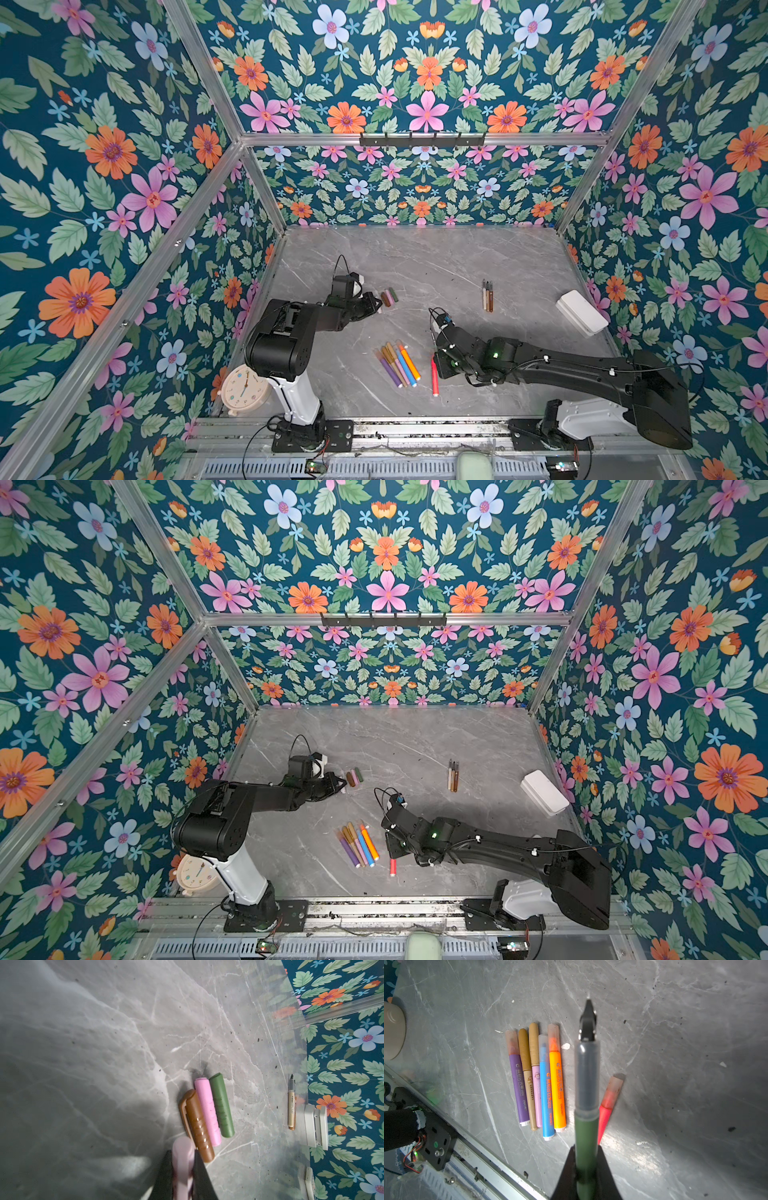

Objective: Open the pen caps
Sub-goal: 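Pull the pink cap off with the left gripper while the right draws the pen away, then drop the pink cap on the cap pile while the right carries the pen away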

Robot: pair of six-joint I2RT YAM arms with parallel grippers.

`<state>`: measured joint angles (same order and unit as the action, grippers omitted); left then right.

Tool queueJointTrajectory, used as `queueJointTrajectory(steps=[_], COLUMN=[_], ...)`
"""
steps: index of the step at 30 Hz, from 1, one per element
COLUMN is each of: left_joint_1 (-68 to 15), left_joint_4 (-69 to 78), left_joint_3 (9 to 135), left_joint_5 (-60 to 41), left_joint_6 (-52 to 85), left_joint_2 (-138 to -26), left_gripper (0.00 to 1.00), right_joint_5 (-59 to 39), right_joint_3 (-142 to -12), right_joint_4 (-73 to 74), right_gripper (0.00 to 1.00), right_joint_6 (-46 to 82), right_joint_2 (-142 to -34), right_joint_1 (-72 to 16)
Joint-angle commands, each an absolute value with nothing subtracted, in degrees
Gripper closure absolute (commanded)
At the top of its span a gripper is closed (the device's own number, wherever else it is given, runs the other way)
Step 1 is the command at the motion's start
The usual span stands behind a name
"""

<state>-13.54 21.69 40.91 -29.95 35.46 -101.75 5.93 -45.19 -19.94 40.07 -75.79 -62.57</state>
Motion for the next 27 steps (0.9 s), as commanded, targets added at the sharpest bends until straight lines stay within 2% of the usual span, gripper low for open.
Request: queueJointTrajectory(steps=[1,15,22,27], left_joint_1=[-13.36,-13.09,-12.87,-12.8], left_joint_4=[21.09,21.19,20.84,20.57], left_joint_3=[41.15,41.48,41.46,41.62], left_joint_5=[-29.61,-29.64,-29.62,-29.92], left_joint_6=[34.71,35.42,35.43,35.51], left_joint_2=[-102.54,-102.6,-101.43,-101.03], left_gripper=[0.99,0.86,0.73,0.67], right_joint_5=[6.8,6.7,6.76,7.6], right_joint_3=[-45.5,-46.58,-46.8,-47.25], right_joint_4=[-21.67,-22.84,-23.8,-25.37], right_gripper=[1.0,1.0,1.0,1.0], right_joint_6=[40.27,39.38,39.15,38.87], right_joint_2=[-75.74,-76.07,-75.37,-74.17], right_joint_1=[-62.58,-62.58,-62.53,-62.56])
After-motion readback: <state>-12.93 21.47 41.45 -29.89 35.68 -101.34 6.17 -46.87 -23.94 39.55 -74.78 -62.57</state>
